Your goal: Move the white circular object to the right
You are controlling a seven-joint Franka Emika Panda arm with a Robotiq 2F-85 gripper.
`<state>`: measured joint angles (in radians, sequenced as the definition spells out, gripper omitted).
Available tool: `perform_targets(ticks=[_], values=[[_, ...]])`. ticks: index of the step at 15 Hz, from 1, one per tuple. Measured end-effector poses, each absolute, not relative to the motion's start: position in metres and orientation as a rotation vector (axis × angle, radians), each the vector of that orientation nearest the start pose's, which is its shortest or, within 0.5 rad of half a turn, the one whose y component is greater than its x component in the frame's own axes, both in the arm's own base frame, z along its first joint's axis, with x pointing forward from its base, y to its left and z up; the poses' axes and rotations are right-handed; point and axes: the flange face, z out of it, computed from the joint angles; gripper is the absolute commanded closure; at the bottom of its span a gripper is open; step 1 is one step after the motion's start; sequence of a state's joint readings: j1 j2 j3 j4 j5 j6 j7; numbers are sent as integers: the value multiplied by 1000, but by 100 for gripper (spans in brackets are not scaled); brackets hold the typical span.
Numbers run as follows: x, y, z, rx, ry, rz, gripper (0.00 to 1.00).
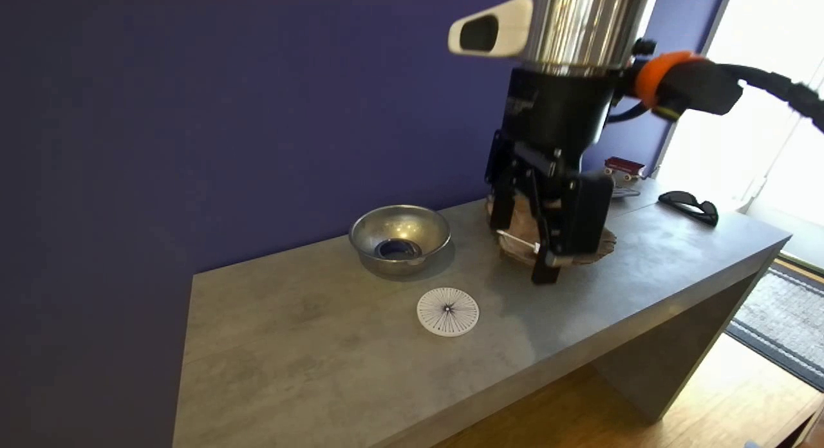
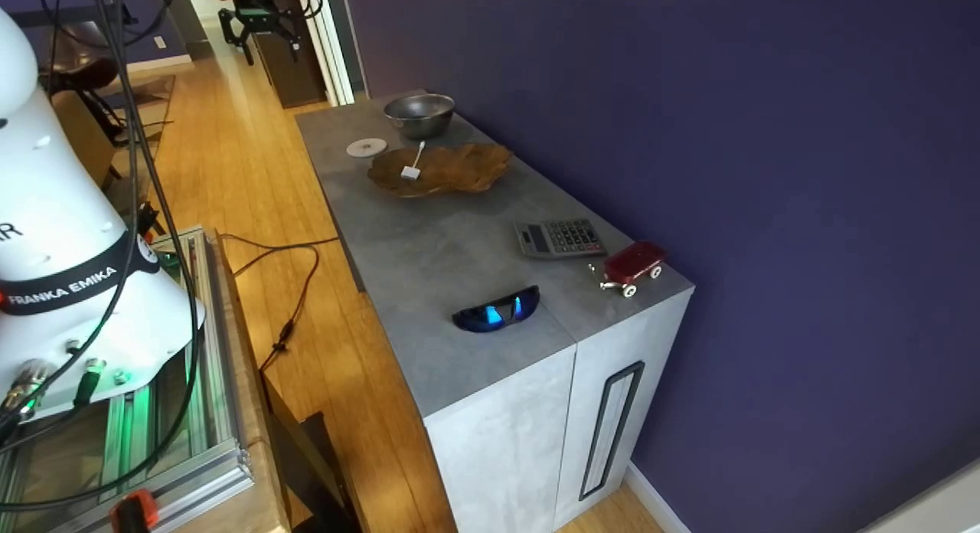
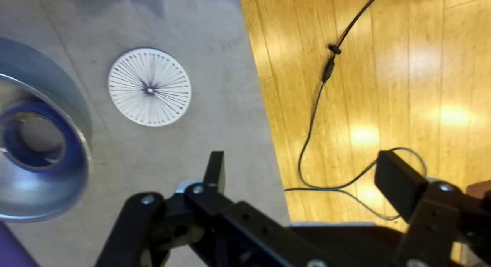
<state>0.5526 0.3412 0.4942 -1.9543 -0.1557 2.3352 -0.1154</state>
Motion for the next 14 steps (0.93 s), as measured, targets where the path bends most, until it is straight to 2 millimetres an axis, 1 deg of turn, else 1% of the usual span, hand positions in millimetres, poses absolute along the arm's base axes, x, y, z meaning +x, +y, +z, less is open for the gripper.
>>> perform_targets(ticks=[2, 4, 7, 8, 9, 10, 14], values=[[317, 556, 297, -2421, -1854, -38, 0], [322, 579, 261, -2385, -1893, -2, 0], [332, 604, 210, -2369, -1902, 49, 0], [335, 609, 200, -2362, -1900, 58, 0], [337, 612, 196, -2358, -1897, 62, 0], [340, 613, 195, -2357, -1895, 63, 0], [343, 616, 202, -2357, -1897, 57, 0]])
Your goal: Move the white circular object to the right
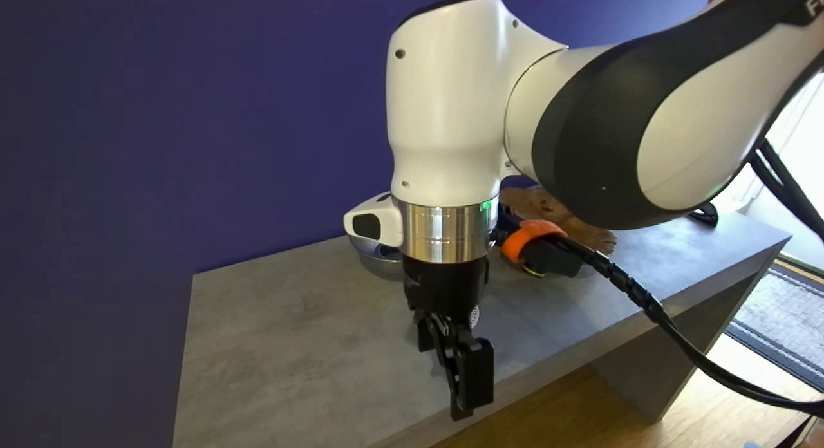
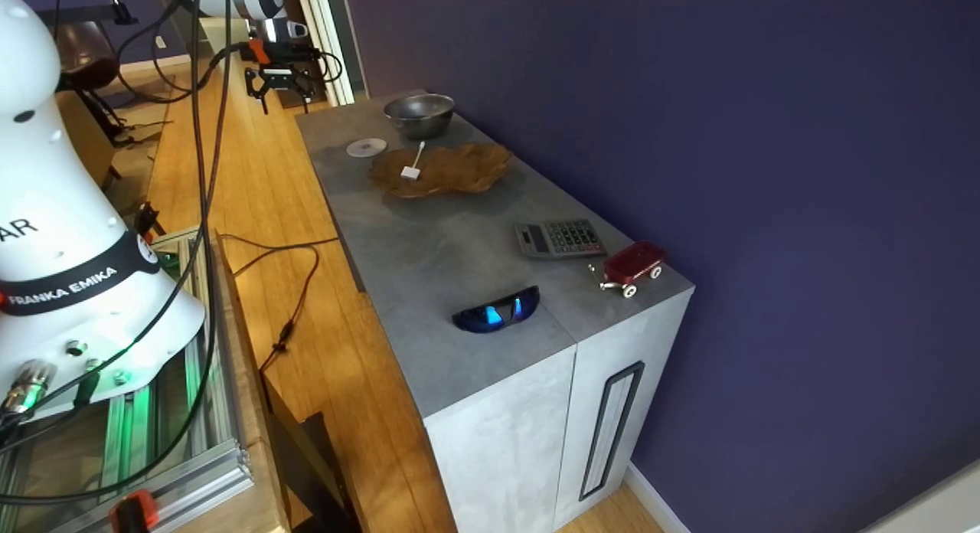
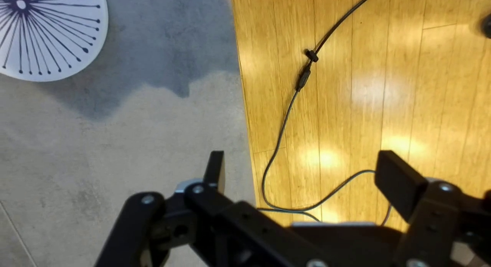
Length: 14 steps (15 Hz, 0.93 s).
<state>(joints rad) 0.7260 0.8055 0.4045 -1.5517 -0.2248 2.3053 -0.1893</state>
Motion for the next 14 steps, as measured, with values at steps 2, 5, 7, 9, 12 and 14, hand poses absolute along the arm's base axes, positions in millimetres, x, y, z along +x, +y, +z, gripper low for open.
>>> perform_targets(ticks=[2, 5, 7, 9, 12, 14], values=[[346, 616, 200, -2380, -1874, 39, 0], [371, 617, 189, -2458, -1777, -70, 0], [397, 615, 178, -2520, -1719, -140, 0], [421, 610, 165, -2574, -1687, -176, 0], [438, 608, 146, -2604, -1667, -160, 0], [439, 610, 143, -2605, -1665, -157, 0]])
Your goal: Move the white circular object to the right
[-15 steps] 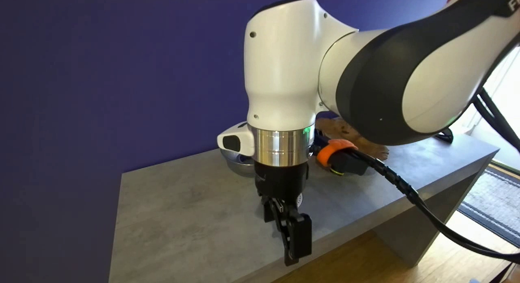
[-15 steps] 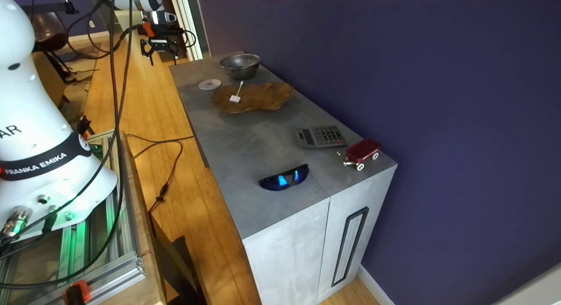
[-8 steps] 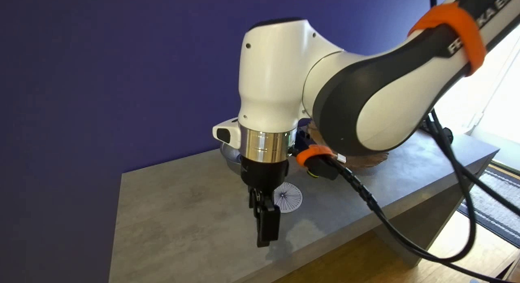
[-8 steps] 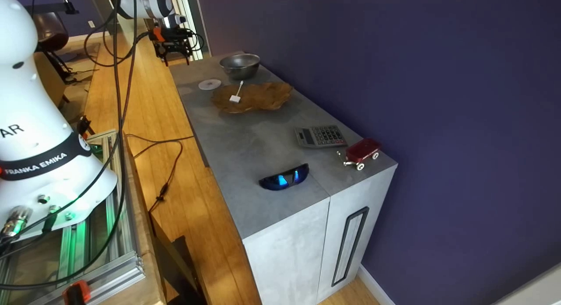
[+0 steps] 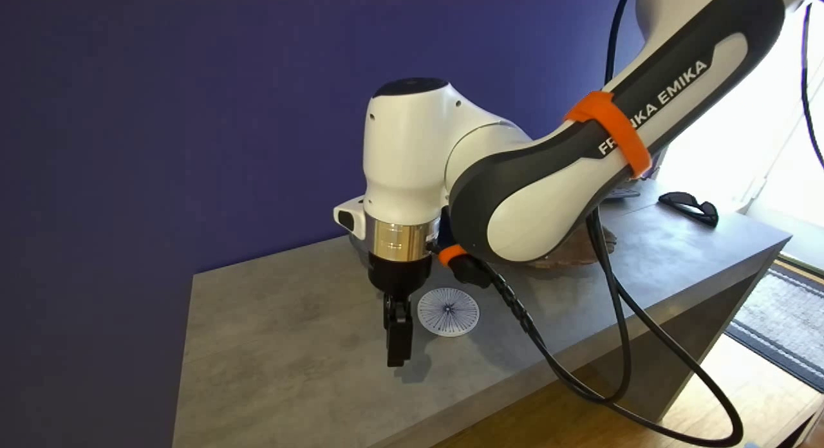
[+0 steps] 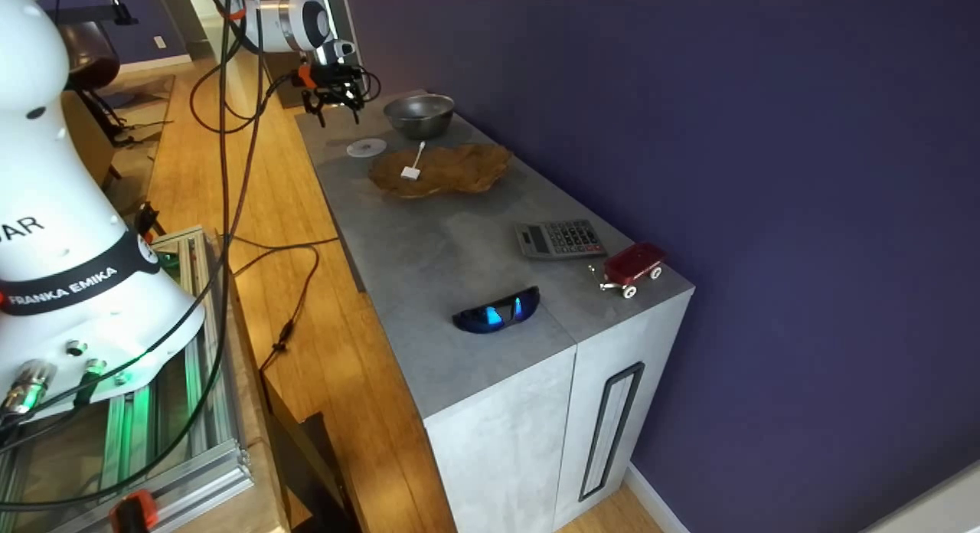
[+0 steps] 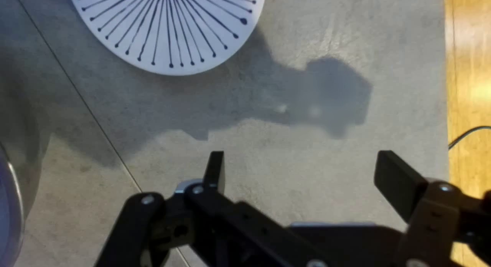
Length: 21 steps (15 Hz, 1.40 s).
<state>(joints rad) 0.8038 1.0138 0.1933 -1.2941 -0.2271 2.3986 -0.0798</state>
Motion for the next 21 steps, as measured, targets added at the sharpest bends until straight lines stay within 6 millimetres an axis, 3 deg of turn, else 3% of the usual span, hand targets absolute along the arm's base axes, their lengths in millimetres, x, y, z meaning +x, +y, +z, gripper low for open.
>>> perform_targets(ticks=[3, 9, 14, 21], values=[[449, 600, 137, -2625, -1629, -141, 0], [486, 560, 106, -2710, -1501, -90, 0], [488, 563, 112, -2729, -1427, -145, 0], [474, 551, 118, -2773, -1515, -148, 0]])
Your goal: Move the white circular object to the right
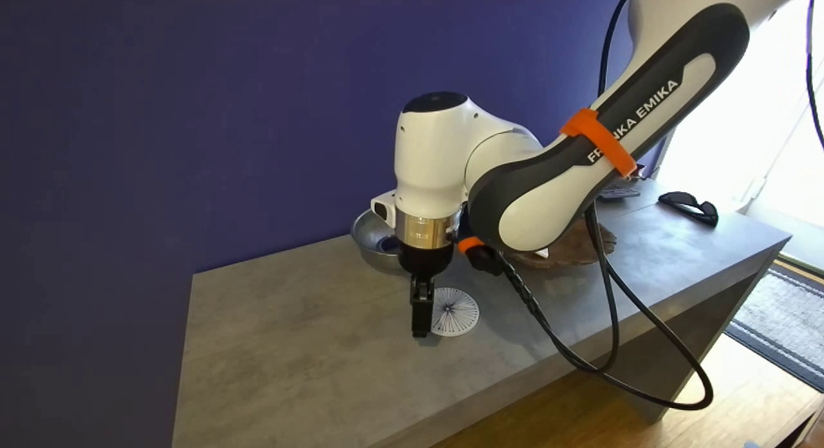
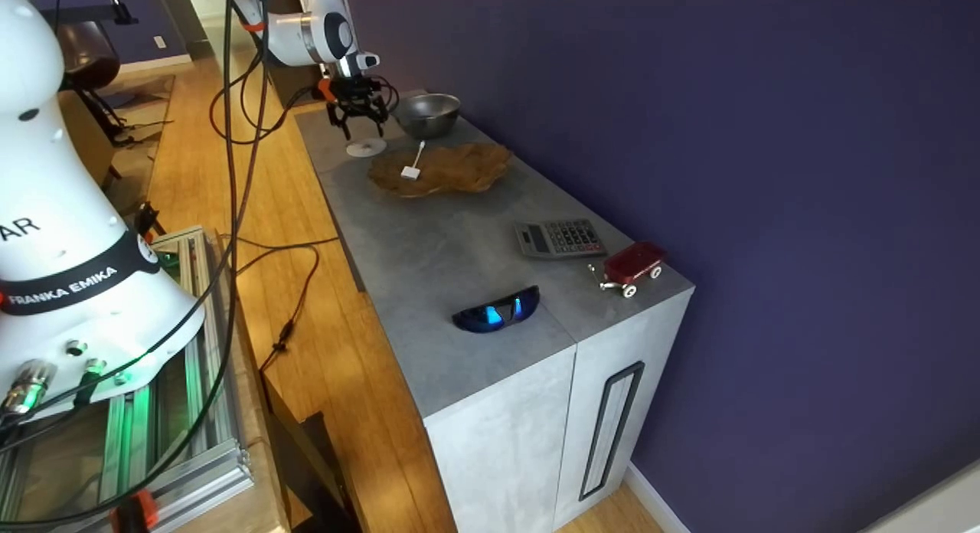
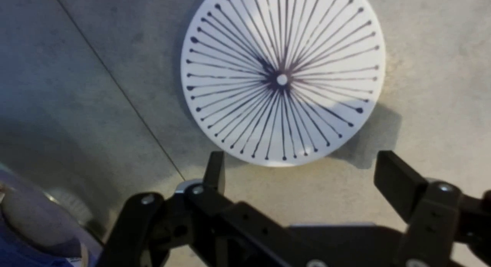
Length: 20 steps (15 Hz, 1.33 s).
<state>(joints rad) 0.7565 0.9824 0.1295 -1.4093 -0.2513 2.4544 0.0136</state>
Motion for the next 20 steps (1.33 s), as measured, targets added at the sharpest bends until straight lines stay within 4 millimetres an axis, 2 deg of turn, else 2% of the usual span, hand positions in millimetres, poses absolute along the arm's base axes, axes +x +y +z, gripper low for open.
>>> perform_targets(ticks=[6, 12, 20], values=[[456, 563, 115, -2768, -1528, -157, 0], [468, 561, 122, -2749, -1416, -169, 0], [471, 565, 124, -2748, -1393, -181, 0]])
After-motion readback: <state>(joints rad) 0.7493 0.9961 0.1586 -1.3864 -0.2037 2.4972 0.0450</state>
